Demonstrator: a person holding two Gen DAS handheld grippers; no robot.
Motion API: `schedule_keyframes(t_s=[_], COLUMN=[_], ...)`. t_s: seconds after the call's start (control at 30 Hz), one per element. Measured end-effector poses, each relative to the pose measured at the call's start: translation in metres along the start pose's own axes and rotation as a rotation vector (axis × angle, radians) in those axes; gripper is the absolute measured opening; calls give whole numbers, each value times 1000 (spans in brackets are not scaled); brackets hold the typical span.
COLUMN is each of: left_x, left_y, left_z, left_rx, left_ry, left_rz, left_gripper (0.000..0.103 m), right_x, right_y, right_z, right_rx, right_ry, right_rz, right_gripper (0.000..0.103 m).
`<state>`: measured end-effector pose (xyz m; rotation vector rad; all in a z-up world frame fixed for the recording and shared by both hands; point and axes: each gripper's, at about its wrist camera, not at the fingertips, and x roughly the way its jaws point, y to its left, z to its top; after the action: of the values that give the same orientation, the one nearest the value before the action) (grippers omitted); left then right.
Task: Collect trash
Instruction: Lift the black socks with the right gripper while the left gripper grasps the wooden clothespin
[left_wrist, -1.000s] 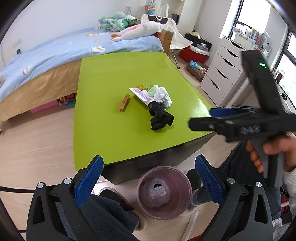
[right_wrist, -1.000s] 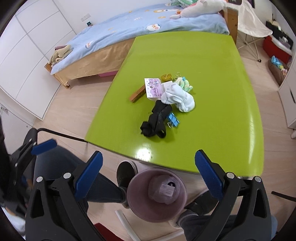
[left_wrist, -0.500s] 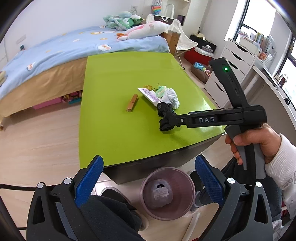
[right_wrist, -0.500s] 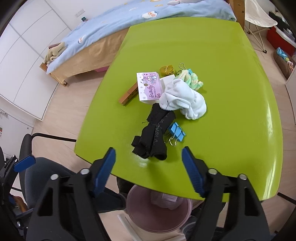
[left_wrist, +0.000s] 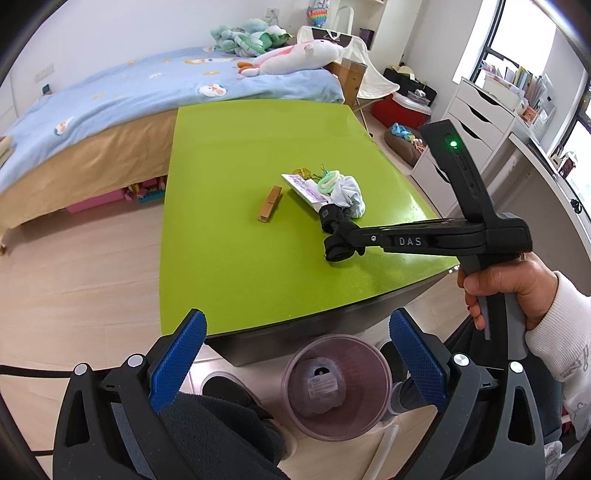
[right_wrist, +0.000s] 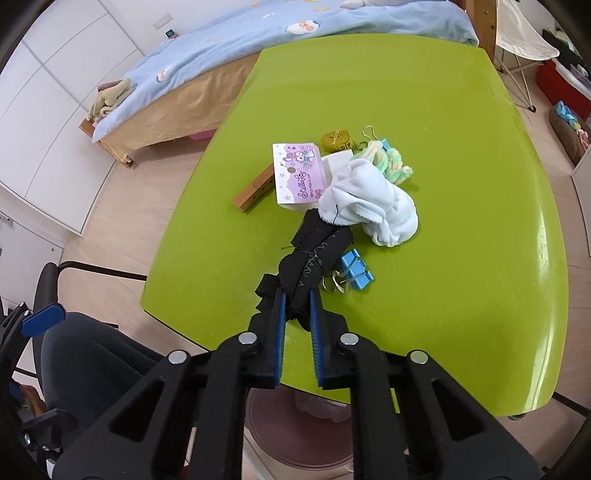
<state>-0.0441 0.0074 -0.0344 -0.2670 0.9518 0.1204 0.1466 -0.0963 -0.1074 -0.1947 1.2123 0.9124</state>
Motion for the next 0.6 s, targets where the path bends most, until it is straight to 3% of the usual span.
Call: schedule_keyframes(t_s=[0.4,0.6], left_x=[12,26], left_y=[3,6], left_z=[23,46], left_rx=[24,42], left_ry=[-13,-10], left_rz=[1,2], left_gripper=[95,95], right_x=[-44,-71], right_y=[5,1], right_z=[-7,-12], right_rx=[-1,5], right_ry=[-90,-136], right_rz=[53,39], right_gripper=[9,9])
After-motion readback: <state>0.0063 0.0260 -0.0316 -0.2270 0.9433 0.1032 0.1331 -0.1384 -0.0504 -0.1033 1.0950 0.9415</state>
